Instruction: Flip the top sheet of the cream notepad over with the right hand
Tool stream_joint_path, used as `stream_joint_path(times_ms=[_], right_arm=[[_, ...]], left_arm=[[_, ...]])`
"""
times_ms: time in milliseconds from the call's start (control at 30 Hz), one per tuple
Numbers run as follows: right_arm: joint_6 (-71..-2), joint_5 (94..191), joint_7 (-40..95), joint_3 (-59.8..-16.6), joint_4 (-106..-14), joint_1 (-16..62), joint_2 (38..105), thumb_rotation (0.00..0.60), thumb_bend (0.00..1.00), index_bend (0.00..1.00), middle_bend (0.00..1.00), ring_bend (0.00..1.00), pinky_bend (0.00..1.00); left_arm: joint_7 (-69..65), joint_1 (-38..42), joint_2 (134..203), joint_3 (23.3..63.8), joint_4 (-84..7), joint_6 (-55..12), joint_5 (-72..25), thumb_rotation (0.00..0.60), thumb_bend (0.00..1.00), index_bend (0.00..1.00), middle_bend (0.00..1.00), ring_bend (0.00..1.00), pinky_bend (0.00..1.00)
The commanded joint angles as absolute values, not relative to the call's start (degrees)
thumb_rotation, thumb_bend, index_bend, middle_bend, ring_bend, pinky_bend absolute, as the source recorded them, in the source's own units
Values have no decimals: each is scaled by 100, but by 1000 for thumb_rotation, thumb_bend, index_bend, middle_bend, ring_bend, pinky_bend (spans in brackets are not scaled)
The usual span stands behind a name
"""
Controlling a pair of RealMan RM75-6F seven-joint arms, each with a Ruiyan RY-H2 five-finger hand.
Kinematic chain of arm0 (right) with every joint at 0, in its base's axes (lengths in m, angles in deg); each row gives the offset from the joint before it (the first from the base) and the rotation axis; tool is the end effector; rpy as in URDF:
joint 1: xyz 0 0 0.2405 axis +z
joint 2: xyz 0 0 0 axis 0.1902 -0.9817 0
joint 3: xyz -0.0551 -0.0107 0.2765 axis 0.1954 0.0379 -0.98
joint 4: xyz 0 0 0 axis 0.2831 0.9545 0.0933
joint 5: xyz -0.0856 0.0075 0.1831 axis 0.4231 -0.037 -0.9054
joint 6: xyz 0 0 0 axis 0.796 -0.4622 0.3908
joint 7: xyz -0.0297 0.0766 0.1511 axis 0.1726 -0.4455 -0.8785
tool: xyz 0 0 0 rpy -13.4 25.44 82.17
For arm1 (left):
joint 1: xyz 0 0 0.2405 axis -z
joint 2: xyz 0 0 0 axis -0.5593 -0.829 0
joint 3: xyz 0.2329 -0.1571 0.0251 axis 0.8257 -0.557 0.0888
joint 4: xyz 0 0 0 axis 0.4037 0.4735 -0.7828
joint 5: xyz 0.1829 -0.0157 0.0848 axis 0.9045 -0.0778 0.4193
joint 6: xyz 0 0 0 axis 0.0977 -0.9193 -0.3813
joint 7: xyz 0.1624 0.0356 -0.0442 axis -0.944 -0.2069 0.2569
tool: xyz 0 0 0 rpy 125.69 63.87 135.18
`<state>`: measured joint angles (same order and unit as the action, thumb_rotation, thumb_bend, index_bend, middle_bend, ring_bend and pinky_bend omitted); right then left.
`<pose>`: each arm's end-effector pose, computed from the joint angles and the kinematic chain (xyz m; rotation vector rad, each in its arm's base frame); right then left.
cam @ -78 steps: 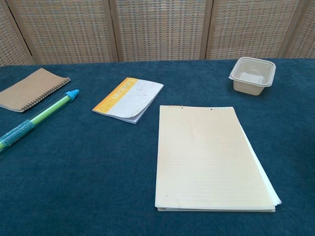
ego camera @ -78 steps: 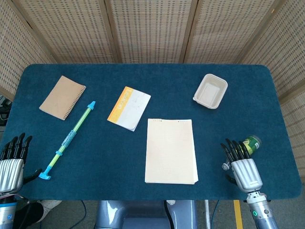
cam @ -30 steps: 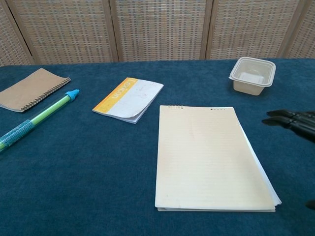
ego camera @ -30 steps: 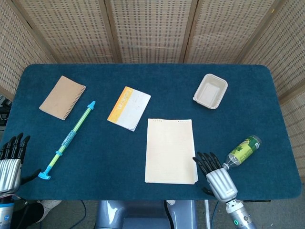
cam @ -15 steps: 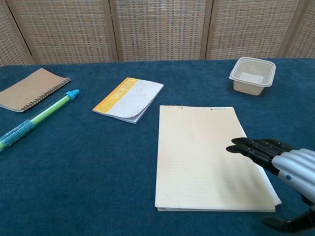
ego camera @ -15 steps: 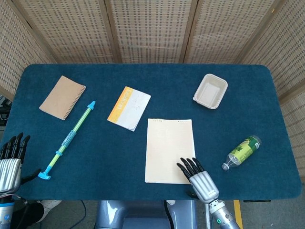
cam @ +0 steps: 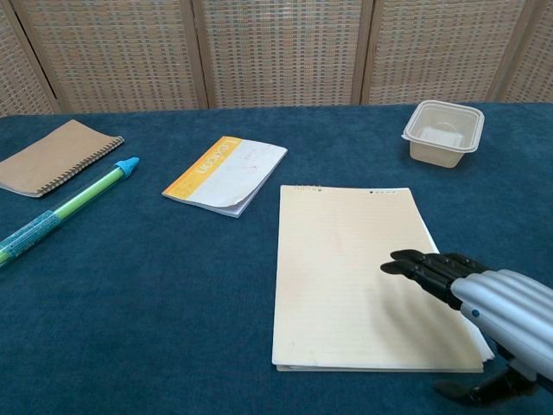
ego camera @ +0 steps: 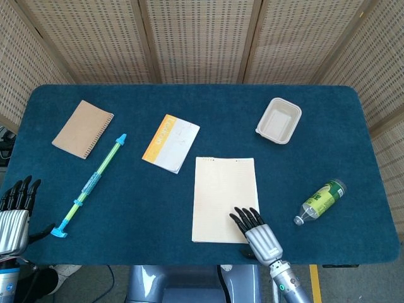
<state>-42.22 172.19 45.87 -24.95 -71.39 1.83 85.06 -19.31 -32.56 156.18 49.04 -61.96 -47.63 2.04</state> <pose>-0.2224 -0.2018 -0.0603 1.8480 -1.0489 1.0169 -0.3137 0.1892 0.1462 -1.3419 -0.7861 -0.8202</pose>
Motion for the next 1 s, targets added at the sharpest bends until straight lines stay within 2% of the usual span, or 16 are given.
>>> stream_joint_path(times_ms=[33,1000], right_arm=[[-4196,17181,4584,-2506,-7109,195,8545,600,370,24,0,0,0],[-4047,16792,4690,-2627,-6861,321,8820,600,431,41,0,0,0]], left_arm=[[-1921,-3258,15614,4898,-6197,-4764,192,600,0,0,0,0,91],[-1922,-3256,15613,4898,-6195,-4760,179,600,0,0,0,0,91]])
